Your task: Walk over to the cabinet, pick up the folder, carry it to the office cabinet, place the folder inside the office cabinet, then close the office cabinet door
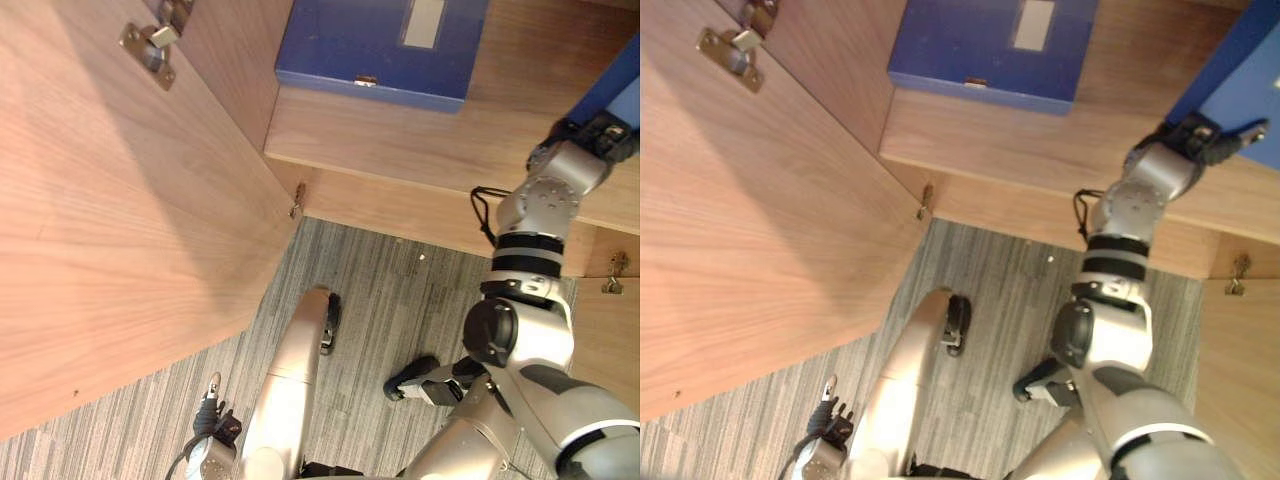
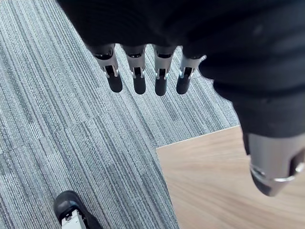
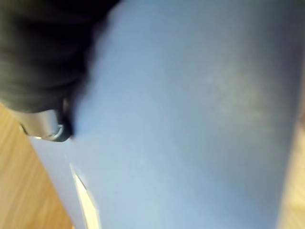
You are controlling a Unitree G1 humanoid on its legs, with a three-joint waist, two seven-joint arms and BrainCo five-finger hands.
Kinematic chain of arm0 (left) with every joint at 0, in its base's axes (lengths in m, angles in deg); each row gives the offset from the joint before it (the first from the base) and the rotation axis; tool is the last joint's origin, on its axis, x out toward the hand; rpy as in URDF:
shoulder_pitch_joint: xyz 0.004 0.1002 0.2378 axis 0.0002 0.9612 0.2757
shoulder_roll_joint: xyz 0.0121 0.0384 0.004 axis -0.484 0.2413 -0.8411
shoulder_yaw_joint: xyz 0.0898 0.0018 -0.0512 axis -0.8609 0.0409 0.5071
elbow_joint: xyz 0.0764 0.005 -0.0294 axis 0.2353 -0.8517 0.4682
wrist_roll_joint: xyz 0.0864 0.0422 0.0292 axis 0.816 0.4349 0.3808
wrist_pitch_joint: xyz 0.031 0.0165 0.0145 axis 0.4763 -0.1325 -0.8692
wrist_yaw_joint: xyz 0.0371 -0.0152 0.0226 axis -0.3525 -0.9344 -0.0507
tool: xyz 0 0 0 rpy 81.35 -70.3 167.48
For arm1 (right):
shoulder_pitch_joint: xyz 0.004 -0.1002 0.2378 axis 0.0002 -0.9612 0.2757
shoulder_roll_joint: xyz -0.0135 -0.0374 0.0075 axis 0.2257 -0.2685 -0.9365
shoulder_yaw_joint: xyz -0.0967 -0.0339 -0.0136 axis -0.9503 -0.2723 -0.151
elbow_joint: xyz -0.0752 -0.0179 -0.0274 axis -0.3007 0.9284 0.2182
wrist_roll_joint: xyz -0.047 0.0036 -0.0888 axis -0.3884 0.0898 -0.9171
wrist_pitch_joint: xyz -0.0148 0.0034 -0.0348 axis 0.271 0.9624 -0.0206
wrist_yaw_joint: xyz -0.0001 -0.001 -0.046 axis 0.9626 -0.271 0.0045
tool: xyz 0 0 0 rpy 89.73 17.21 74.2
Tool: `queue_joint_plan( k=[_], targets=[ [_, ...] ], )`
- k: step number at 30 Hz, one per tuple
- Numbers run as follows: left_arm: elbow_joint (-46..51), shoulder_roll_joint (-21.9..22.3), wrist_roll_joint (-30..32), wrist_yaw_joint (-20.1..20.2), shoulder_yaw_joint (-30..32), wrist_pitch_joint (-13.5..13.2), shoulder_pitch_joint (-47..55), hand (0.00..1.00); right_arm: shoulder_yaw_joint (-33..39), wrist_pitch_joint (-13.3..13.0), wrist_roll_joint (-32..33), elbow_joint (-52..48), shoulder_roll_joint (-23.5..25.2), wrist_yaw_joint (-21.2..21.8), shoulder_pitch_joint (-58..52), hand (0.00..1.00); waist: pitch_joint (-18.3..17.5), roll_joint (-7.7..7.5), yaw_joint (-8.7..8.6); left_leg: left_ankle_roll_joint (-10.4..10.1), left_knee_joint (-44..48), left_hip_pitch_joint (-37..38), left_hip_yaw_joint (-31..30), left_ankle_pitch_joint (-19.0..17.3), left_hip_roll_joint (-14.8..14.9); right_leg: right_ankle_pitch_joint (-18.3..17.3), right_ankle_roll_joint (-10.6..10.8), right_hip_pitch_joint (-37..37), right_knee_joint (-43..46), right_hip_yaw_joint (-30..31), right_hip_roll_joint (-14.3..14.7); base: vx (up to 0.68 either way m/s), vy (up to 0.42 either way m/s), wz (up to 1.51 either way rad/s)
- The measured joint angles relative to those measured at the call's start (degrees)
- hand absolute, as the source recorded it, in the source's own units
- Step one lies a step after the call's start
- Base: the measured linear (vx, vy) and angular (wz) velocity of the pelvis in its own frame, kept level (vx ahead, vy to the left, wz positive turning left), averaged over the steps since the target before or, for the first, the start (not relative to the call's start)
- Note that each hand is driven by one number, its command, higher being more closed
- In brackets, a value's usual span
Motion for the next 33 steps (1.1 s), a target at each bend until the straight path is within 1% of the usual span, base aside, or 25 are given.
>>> queue_joint_plan(
  k=[3, 4, 5, 6, 7, 8, 10, 11, 12, 15, 16, 18, 20, 22, 27, 30, 33],
  targets=[
    [-0.22, 0.04, -0.01, -0.25, -0.37, 0.0, -0.45, 0.0, 0.44, 1.36, -0.34, 3.65, -4.1, -0.82, 1.67, 1.0, 0.0, 0.0, -0.42, -0.06, -0.78, -1.49, 0.15, 0.86, 0.28, 0.04, -0.06, -2.06, -0.42, 0.69, 0.73, 0.03, -0.043, -0.06],
    [-0.41, 0.02, -0.03, -0.51, -0.4, -0.02, -1.06, 0.0, 0.13, 3.2, -0.95, 6.64, -6.98, -1.39, 2.89, 1.0, 0.01, -0.02, -0.55, -0.21, -1.05, -2.53, 0.12, 1.22, 0.75, 0.23, -0.4, -3.29, -0.63, 0.71, 1.21, 0.03, -0.036, -0.08],
    [-0.5, 0.03, -0.02, -0.57, -0.45, -0.02, -1.38, 0.0, 0.0, 3.97, -1.3, 7.91, -8.1, -1.57, 3.37, 1.0, 0.01, -0.02, -0.7, -0.34, -1.13, -2.93, 0.08, 1.36, 0.77, 0.27, -0.48, -3.71, -0.62, 0.71, 1.26, 0.04, -0.046, -0.07],
    [-0.54, 0.04, -0.03, -0.68, -0.71, -0.03, -1.87, 0.0, -1.01, 5.33, -1.73, 10.79, -10.38, -1.98, 4.55, 1.0, 0.02, -0.04, -0.89, -0.35, -1.4, -3.6, 0.09, 1.77, 0.79, 0.34, -0.62, -4.6, -0.61, 0.72, 1.27, 0.04, -0.043, 0.0],
    [-0.53, 0.03, -0.13, -0.79, -1.14, -0.23, -2.22, 0.0, -2.88, 7.32, -2.92, 13.39, -12.56, -2.67, 5.78, 1.0, 0.18, -0.08, -1.36, -0.35, -1.75, -4.1, 0.14, 2.25, 0.88, 0.48, -0.9, -5.27, -0.73, 0.71, 1.33, 0.04, -0.046, -0.01],
    [-0.52, 0.02, -0.25, -0.85, -1.3, -0.39, -2.33, 0.0, -3.86, 8.41, -3.55, 14.73, -13.51, -2.97, 6.18, 1.0, 0.21, -0.09, -1.56, -0.35, -1.9, -4.28, 0.16, 2.41, 0.97, 0.54, -1.02, -5.54, -0.82, 0.71, 1.41, 0.05, -0.046, -0.08],
    [-0.23, 0.04, -1.11, -0.93, -1.55, -0.83, -2.4, 0.0, -8.48, 13.02, -5.42, 19.1, -16.04, -3.57, 7.49, 1.0, 0.27, -0.17, -2.01, -0.55, -2.32, -4.98, 0.18, 2.71, 1.88, 0.81, -1.53, -6.63, -1.29, 0.75, 2.35, 0.05, -0.044, -0.15],
    [-0.22, 0.05, -1.24, -0.94, -1.57, -0.89, -2.57, 0.0, -9.55, 13.71, -5.91, 19.55, -16.48, -3.43, 7.61, 1.0, 0.37, -0.18, -2.19, -0.53, -2.59, -5.02, 0.25, 2.89, 1.92, 0.85, -1.61, -6.8, -1.38, 0.77, 2.42, 0.04, -0.047, -0.08],
    [-0.2, 0.04, -1.26, -1.01, -1.56, -1.08, -2.75, 0.0, -12.23, 14.64, -6.06, 20.34, -17.25, -3.52, 8.42, 1.0, 0.5, -0.22, -2.44, -0.69, -2.95, -5.02, 0.27, 3.15, 2.07, 0.93, -1.75, -6.97, -1.62, 0.78, 2.53, 0.03, -0.04, -0.04],
    [-0.06, 0.01, -1.26, -1.27, -1.56, -1.22, -2.84, 0.0, -16.18, 14.83, -5.82, 22.71, -17.59, -3.52, 10.63, 1.0, 0.65, -0.35, -2.71, -1.1, -3.68, -5.31, 0.27, 3.51, 2.77, 1.06, -1.96, -7.68, -2.11, 0.78, 3.1, 0.03, -0.046, -0.1],
    [0.0, 0.0, -1.27, -1.37, -1.56, -1.22, -2.84, 0.0, -16.64, 14.75, -5.79, 22.71, -17.64, -3.52, 11.12, 0.0, 0.65, -0.35, -2.79, -1.15, -3.86, -5.63, 0.27, 3.68, 2.8, 1.17, -2.16, -8.1, -2.19, 0.77, 3.15, 0.02, -0.036, -0.04],
    [0.03, -0.16, -1.95, -2.07, -1.54, -1.21, -2.97, 0.0, -19.82, 14.77, -5.82, 22.73, -18.44, -3.4, 13.27, 0.0, 1.36, -0.32, -3.01, -1.15, -3.93, -6.59, 0.27, 4.17, 3.42, 1.54, -2.79, -9.25, -2.22, 0.73, 3.66, 0.02, -0.027, -0.09],
    [0.03, -0.22, -2.47, -2.2, -1.52, -1.21, -3.18, 0.0, -22.19, 14.8, -5.95, 22.74, -19.43, -2.72, 13.37, 0.0, 1.47, -0.35, -3.19, -1.27, -4.02, -6.94, 0.2, 4.43, 3.46, 1.58, -2.87, -9.69, -2.2, 0.72, 3.74, 0.01, -0.012, -0.02],
    [0.05, -0.22, -2.68, -2.21, -1.49, -1.21, -3.19, 0.0, -24.2, 14.81, -5.95, 22.73, -19.36, -2.22, 13.37, 0.0, 1.5, -0.38, -3.35, -1.36, -4.19, -6.94, 0.18, 4.56, 3.55, 1.6, -2.9, -9.75, -2.25, 0.73, 3.85, 0.02, -0.013, 0.0],
    [0.02, -0.17, -3.77, -2.26, -1.1, -1.2, -3.26, 0.0, -25.6, 14.83, -6.47, 22.65, -18.9, -0.39, 13.36, 0.0, 1.6, -0.44, -3.77, -1.43, -4.23, -6.94, 0.13, 4.63, 3.79, 1.67, -2.98, -9.8, -2.36, 0.73, 4.15, 0.0, -0.003, -0.01],
    [0.02, -0.17, -3.84, -2.26, -0.81, -1.21, -3.3, 0.0, -27.37, 15.07, -9.3, 22.63, -18.6, 1.14, 13.34, 0.0, 1.65, -0.48, -3.89, -1.42, -4.21, -6.91, 0.16, 4.63, 4.28, 1.77, -3.06, -9.85, -2.58, 0.73, 4.63, 0.02, -0.014, -0.07],
    [0.0, -0.17, -4.6, -2.19, -0.41, -1.21, -3.3, 0.0, -30.17, 17.01, -14.14, 22.48, -18.7, 3.52, 13.34, 0.0, 1.74, -0.62, -4.02, -1.48, -4.32, -6.72, 0.18, 4.66, 4.84, 1.91, -3.22, -9.84, -2.86, 0.73, 5.18, 0.02, -0.016, -0.09]
  ],
)
